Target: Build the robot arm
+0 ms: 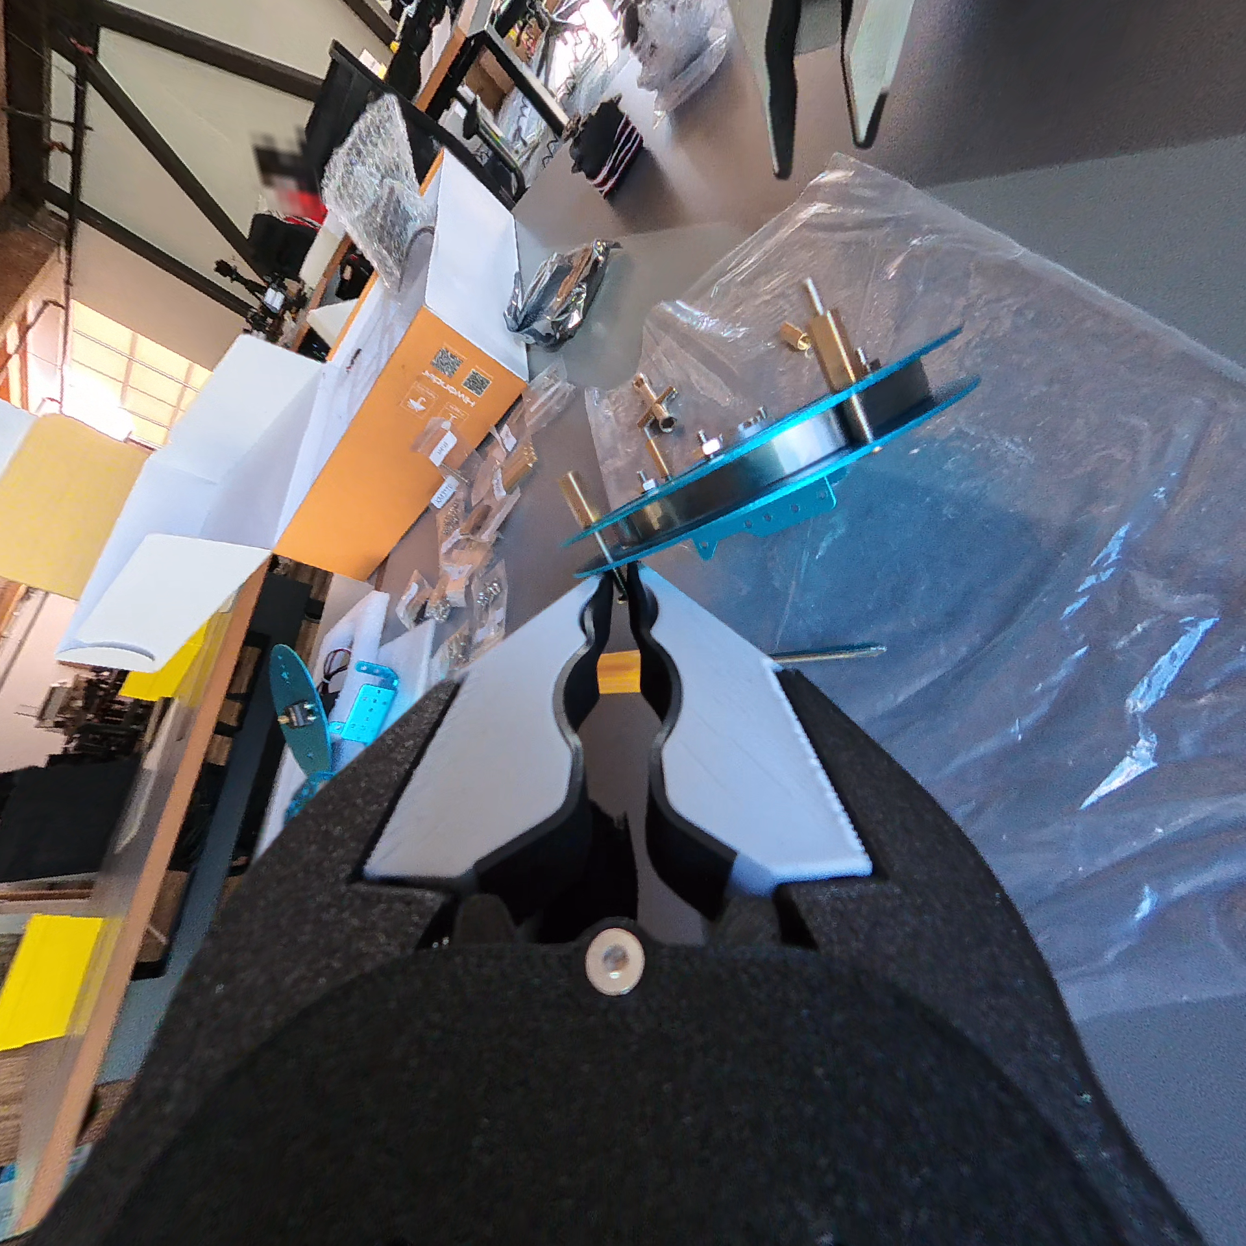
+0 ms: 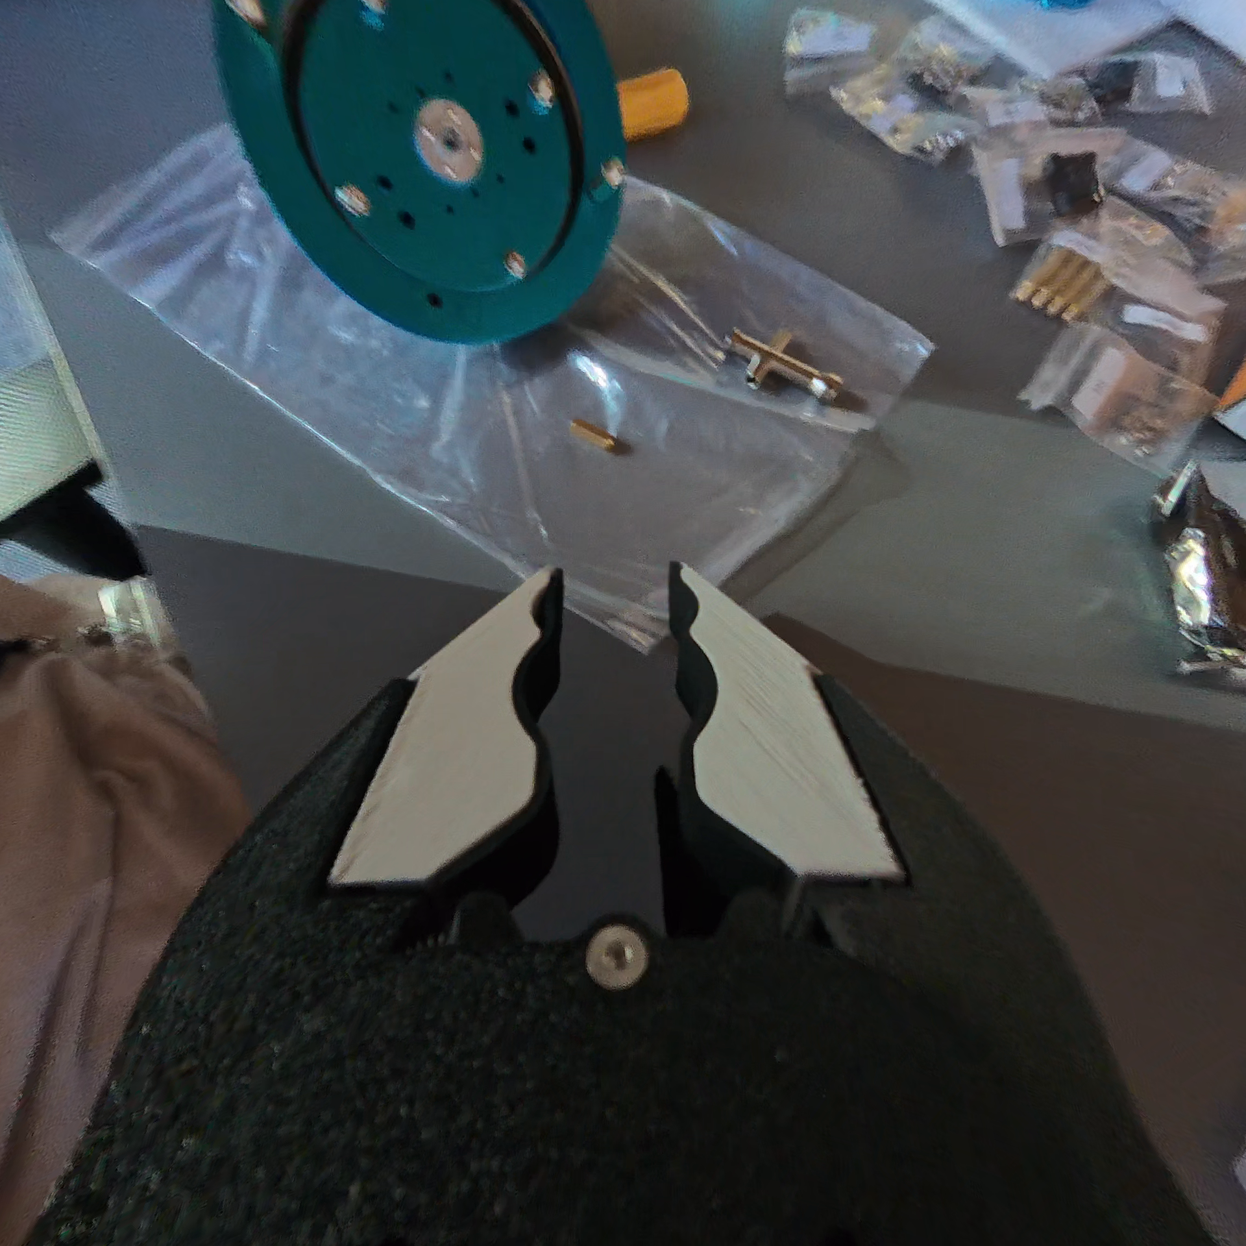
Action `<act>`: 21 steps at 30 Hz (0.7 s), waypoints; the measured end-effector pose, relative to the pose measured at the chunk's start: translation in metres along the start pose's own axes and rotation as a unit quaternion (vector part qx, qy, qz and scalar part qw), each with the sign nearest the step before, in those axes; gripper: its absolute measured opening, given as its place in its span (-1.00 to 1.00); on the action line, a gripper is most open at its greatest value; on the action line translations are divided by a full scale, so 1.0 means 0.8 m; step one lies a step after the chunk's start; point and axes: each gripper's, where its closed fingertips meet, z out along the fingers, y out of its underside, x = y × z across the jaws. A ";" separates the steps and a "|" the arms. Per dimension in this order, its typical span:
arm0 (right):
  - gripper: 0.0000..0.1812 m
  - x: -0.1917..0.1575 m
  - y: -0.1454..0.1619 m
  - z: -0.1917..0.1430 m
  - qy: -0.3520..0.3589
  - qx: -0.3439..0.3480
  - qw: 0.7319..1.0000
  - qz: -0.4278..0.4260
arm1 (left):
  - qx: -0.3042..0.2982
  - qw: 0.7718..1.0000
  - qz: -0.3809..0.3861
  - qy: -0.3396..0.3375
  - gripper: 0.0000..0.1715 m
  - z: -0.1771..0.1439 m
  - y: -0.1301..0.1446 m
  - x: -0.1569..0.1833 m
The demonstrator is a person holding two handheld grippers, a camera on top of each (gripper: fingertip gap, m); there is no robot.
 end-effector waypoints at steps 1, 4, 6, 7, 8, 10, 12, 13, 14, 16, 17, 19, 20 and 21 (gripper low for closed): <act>-0.64 0.004 0.008 0.002 0.013 -0.019 1.000 -0.010 | 0.001 1.000 0.009 -0.003 -0.95 -0.001 -0.003 0.000; -0.66 0.009 0.022 0.013 0.026 -0.052 0.998 -0.018 | 0.001 0.999 0.030 -0.011 -0.95 -0.004 -0.009 0.001; -0.85 -0.003 0.025 0.012 -0.010 -0.061 0.998 0.009 | -0.003 0.999 0.038 -0.012 -0.95 -0.005 -0.010 0.002; -0.88 -0.006 0.026 0.011 -0.015 -0.061 0.998 0.011 | -0.004 0.999 0.040 -0.013 -0.95 -0.005 -0.011 0.002; -0.93 -0.011 0.027 0.010 -0.023 -0.065 0.998 0.008 | -0.004 0.999 0.041 -0.012 -0.95 -0.005 -0.011 0.003; -0.98 -0.024 0.031 0.005 -0.031 -0.079 0.996 -0.002 | -0.002 0.999 0.039 -0.008 -0.95 -0.005 -0.013 0.006; -0.99 -0.036 0.036 -0.003 -0.036 -0.100 0.994 -0.016 | 0.007 0.999 0.038 -0.003 -0.95 -0.004 -0.019 0.011; -0.99 -0.037 0.038 -0.005 -0.028 -0.107 0.994 -0.024 | 0.013 0.999 0.037 0.000 -0.95 -0.004 -0.023 0.014; -1.00 -0.037 0.040 -0.007 -0.023 -0.114 0.993 -0.026 | 0.018 0.999 0.036 0.004 -0.95 -0.004 -0.026 0.016; -0.98 -0.035 0.041 -0.009 -0.022 -0.126 0.991 -0.025 | 0.021 0.999 0.028 0.010 -0.95 -0.004 -0.028 0.019; -0.97 -0.033 0.038 -0.009 -0.022 -0.131 0.991 -0.028 | 0.019 0.999 0.025 0.011 -0.95 -0.004 -0.026 0.019; -0.86 -0.031 0.018 -0.011 -0.036 -0.119 0.991 -0.042 | 0.017 0.999 0.020 0.019 -0.96 -0.004 -0.024 0.020; -0.82 -0.029 0.001 -0.011 -0.043 -0.102 0.993 -0.049 | 0.016 0.999 0.018 0.023 -0.95 -0.005 -0.023 0.020; -0.79 -0.028 -0.020 -0.011 -0.057 -0.078 0.994 -0.055 | 0.017 0.999 0.014 0.026 -0.96 -0.006 -0.023 0.020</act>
